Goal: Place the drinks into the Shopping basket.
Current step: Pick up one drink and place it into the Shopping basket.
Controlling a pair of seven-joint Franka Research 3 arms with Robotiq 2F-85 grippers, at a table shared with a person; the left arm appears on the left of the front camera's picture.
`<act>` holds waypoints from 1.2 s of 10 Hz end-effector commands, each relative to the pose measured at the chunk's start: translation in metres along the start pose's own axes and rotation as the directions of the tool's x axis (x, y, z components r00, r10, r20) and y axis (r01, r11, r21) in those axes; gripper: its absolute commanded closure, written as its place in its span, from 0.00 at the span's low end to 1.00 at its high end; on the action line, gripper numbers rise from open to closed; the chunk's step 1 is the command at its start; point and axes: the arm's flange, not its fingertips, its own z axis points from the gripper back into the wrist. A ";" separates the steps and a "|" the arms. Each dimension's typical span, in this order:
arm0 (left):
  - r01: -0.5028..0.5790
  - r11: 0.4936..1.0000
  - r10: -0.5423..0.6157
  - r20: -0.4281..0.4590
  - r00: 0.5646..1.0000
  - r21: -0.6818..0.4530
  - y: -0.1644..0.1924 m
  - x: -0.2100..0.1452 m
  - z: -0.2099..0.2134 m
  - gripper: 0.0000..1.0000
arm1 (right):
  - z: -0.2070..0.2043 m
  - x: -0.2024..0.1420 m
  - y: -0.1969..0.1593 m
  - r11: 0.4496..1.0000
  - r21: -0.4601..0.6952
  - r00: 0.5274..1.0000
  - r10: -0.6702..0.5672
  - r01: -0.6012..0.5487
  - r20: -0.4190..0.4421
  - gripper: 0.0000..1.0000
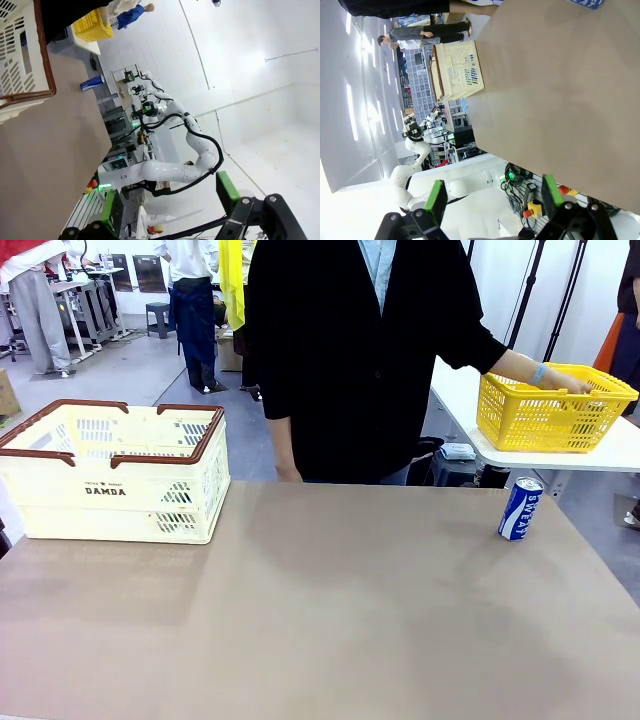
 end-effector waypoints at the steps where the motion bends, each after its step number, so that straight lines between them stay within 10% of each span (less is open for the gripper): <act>1: -0.012 1.000 0.013 0.012 1.000 -0.010 -0.003 -0.001 -0.001 0.00 | 0.002 0.000 0.004 1.000 -0.004 1.000 -0.006 0.006 -0.008 0.00; 3: -0.012 1.000 0.013 0.012 1.000 -0.010 -0.003 -0.001 -0.001 0.00 | 0.000 0.000 0.000 1.000 0.000 1.000 0.000 0.000 0.000 0.00; 5: -0.012 1.000 0.013 0.012 1.000 -0.010 -0.003 -0.001 -0.001 0.00 | -0.025 0.011 0.048 0.963 -0.254 0.996 0.087 -0.084 0.000 0.00; 8: -0.012 1.000 0.013 0.012 1.000 -0.010 -0.003 -0.001 -0.001 0.00 | -0.095 0.056 0.084 0.575 -0.805 0.972 0.235 -0.148 -0.012 0.00; 10: -0.012 1.000 0.013 0.012 1.000 -0.010 -0.003 -0.001 -0.001 0.00 | -0.118 0.061 0.091 0.448 -0.850 0.934 0.334 -0.276 -0.126 0.00; 11: -0.012 1.000 0.013 0.012 1.000 -0.010 -0.003 -0.001 -0.001 0.00 | -0.115 0.055 0.099 0.449 -0.854 0.894 0.447 -0.262 -0.039 0.00; 12: -0.012 1.000 0.013 0.012 1.000 -0.010 -0.003 -0.001 -0.001 0.00 | -0.096 0.039 0.111 0.588 -0.798 0.935 0.341 -0.133 0.095 0.00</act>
